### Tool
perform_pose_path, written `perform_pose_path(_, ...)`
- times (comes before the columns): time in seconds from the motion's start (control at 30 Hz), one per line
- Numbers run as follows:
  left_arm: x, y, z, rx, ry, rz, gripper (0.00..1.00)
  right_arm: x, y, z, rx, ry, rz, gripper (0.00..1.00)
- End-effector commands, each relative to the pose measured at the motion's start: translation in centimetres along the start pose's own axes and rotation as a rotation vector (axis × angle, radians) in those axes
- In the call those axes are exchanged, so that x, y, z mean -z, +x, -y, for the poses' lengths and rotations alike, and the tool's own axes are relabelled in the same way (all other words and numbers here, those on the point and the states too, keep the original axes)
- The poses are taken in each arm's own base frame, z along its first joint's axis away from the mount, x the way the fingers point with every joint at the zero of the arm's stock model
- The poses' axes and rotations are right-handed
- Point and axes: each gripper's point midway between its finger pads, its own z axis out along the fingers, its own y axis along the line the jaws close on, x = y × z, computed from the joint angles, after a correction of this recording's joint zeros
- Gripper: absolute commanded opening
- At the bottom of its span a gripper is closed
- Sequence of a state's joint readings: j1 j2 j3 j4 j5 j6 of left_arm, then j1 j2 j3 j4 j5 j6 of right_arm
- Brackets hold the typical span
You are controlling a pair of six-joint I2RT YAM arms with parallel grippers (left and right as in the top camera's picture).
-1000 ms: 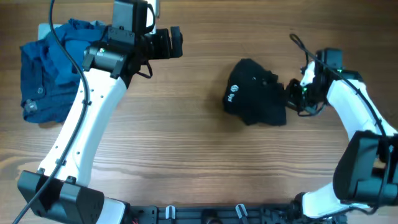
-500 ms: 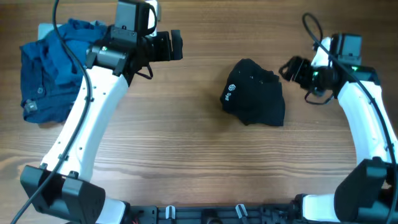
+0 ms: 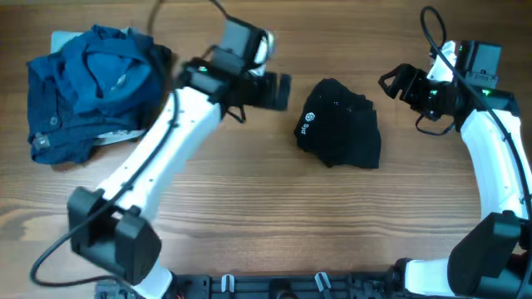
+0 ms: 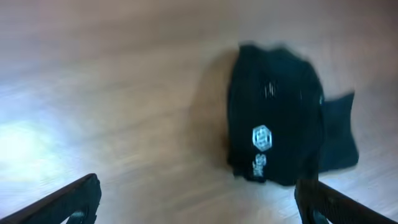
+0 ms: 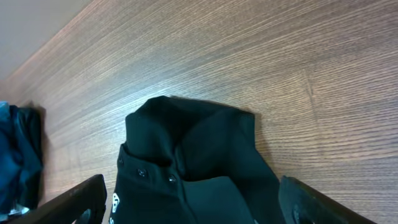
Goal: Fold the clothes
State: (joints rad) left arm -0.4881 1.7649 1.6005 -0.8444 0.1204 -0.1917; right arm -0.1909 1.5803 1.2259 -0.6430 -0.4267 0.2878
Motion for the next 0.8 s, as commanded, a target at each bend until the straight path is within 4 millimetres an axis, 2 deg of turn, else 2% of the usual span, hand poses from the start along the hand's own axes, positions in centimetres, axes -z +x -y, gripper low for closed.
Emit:
perform_pose_path(0.0,-0.9,3.0,0.8,-0.047,-0.003,-0.120,1.00,0.3,-0.5,-0.6,0.005,-0.023,0.009,0.89)
perform_pose_path(0.17,-0.9,6.0,2.5,-0.085,0.004,-0.223,1.00,0.2,-0.4,-0.6,0.004,-0.022,0.006,0.91)
perform_pose_path(0.4,-4.8,9.7,6.9,-0.170,0.100,-0.296,1.00,0.2,-0.4,-0.1,0.003,0.006,0.009,0.93)
perform_pose_path(0.47,-5.5,10.3,8.9,-0.195,0.158,-0.301,1.00,0.2,-0.4,-0.1,0.003,0.009,0.010,0.93)
perform_pose_path(0.6,-7.4,10.2,10.7,-0.233,0.182,-0.269,1.00,0.3,-0.5,0.2,0.003,0.023,0.014,0.93)
perform_pose_path(0.7,-10.0,11.0,10.4,-0.233,0.167,-0.293,1.00,0.3,-0.5,0.4,0.003,0.036,0.016,0.93)
perform_pose_path(0.77,-11.4,11.6,9.3,-0.233,0.115,-0.316,1.00,0.3,-0.7,0.5,0.003,0.042,0.021,0.93)
